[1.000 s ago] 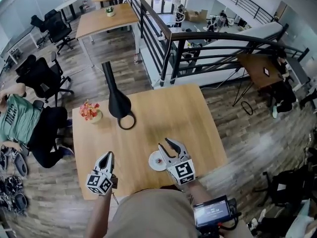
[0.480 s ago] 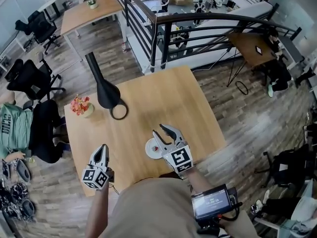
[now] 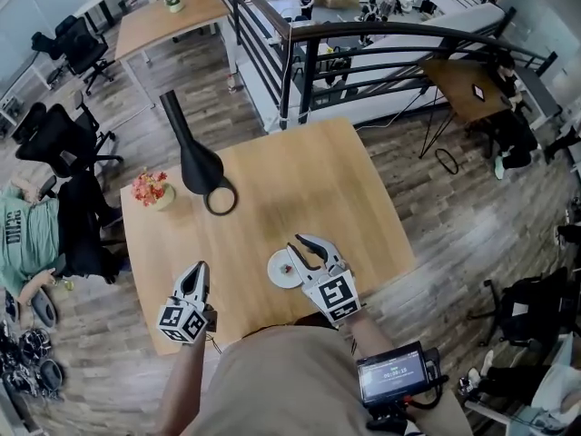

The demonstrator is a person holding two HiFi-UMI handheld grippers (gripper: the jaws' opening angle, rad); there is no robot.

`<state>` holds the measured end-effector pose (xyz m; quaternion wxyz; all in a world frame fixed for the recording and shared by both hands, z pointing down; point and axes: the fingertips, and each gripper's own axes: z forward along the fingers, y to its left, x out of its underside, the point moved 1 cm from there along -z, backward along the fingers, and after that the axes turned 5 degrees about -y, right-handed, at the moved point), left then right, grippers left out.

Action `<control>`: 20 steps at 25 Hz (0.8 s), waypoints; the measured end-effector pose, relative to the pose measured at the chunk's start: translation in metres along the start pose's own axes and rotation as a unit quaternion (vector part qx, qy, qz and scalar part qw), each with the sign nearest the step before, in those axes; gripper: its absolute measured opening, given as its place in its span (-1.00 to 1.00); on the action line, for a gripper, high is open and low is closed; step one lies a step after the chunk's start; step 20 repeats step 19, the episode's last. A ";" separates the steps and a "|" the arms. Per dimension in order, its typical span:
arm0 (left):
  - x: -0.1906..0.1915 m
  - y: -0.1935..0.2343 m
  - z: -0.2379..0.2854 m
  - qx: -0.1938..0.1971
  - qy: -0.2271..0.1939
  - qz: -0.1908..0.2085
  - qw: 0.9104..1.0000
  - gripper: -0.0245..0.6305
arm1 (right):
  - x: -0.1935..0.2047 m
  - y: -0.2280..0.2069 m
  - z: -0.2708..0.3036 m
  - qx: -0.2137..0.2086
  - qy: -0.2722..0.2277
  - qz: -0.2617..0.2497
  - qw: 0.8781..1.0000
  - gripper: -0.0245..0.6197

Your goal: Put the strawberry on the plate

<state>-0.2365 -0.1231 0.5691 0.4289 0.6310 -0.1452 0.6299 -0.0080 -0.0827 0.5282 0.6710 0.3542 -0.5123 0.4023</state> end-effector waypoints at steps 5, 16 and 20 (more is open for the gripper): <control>0.009 -0.005 0.003 0.006 0.006 -0.002 1.000 -0.92 | 0.000 0.002 -0.004 -0.001 0.001 -0.003 1.000 -0.66; 0.021 -0.006 -0.018 -0.005 0.014 -0.010 1.000 -0.92 | -0.007 0.018 0.002 -0.014 -0.008 0.012 1.000 -0.66; 0.023 0.001 -0.029 -0.010 0.016 -0.013 1.000 -0.91 | -0.013 0.034 0.007 -0.025 -0.012 0.015 1.000 -0.66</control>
